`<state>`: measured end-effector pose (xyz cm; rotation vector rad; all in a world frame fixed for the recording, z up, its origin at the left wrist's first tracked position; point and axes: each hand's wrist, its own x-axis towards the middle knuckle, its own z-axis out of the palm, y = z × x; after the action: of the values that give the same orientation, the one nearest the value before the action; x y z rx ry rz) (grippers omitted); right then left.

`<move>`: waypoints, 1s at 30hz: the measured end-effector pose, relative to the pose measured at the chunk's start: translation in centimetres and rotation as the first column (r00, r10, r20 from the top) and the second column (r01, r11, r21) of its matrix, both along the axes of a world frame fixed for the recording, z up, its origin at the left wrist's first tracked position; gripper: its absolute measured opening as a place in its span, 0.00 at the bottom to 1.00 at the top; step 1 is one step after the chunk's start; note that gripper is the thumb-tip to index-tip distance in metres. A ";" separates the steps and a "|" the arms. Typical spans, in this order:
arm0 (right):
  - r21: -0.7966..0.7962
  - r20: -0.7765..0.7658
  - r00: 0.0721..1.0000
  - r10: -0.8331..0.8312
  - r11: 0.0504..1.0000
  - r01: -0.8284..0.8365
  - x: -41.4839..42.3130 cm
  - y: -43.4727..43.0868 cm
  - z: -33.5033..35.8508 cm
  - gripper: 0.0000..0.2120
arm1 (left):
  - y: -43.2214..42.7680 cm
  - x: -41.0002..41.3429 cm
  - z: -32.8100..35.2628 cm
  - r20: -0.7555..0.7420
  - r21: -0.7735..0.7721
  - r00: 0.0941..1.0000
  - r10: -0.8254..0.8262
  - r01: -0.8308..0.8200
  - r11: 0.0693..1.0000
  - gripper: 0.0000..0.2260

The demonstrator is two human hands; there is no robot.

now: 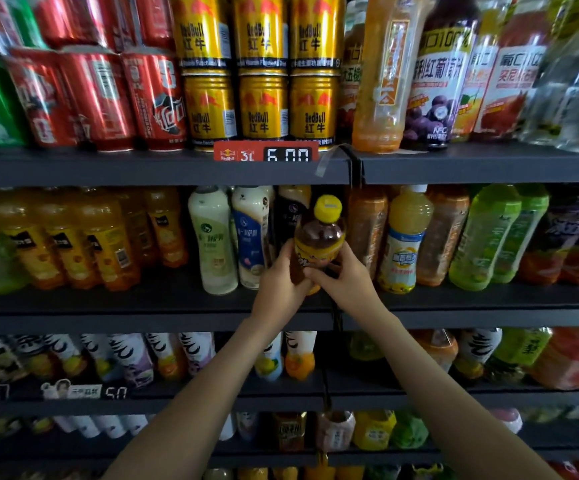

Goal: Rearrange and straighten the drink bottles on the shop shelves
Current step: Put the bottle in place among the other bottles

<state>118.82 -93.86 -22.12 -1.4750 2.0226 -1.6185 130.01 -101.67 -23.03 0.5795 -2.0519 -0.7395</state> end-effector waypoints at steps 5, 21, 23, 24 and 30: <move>-0.149 0.066 0.995 -0.074 0.985 0.083 1.1 2.4 -0.8 0.24 | 1.3 0.8 -1.3 -0.044 -0.059 0.994 -0.100 0.097 0.993 0.26; -0.241 0.306 0.944 -0.121 0.950 0.199 -12.9 21.7 0.4 0.10 | 15.8 -10.5 -1.7 -0.173 0.063 0.978 -0.117 0.129 0.990 0.15; -0.237 0.364 0.924 -0.119 0.947 0.215 -15.8 24.6 0.5 0.14 | 17.1 -12.7 -2.1 -0.136 0.140 0.990 -0.043 0.062 0.988 0.12; -0.231 0.381 0.914 -0.139 0.943 0.239 -17.2 25.7 0.5 0.14 | 17.7 -13.7 -2.0 -0.122 0.178 0.992 -0.016 0.037 0.983 0.11; -0.135 0.405 0.870 -0.281 0.923 0.361 -21.9 30.2 -0.4 0.12 | 21.1 -16.6 -1.5 0.004 0.241 1.000 0.026 -0.026 0.970 0.11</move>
<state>96.91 -63.69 -22.48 -0.7997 1.9936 -2.1074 113.44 -80.53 -24.51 0.7416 -1.9646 -0.9808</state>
